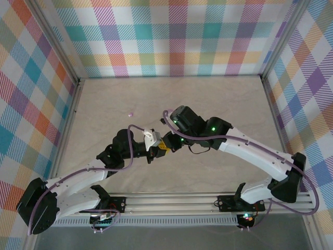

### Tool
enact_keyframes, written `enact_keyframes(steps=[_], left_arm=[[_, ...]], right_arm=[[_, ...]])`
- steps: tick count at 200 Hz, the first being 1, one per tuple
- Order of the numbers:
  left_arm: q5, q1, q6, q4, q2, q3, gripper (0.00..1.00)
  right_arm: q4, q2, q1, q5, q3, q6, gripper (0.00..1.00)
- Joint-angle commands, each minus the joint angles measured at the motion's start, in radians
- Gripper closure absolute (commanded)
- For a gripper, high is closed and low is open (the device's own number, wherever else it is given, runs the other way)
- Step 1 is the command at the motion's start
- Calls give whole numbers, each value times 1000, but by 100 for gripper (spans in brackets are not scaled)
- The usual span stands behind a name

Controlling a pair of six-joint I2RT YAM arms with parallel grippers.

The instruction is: Insert wireless bluetooth earbuds into charging case

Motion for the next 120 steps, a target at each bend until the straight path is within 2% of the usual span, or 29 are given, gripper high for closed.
enact_keyframes(steps=[1, 62, 120], left_arm=[[10, 7, 13, 139, -32, -31, 100], [13, 7, 35, 198, -6, -58, 100], [-32, 7, 54, 237, -2, -85, 100]], right_arm=[[33, -68, 3, 15, -43, 26, 89], [174, -205, -44, -49, -157, 107, 92], [433, -296, -137, -250, -308, 252, 92]])
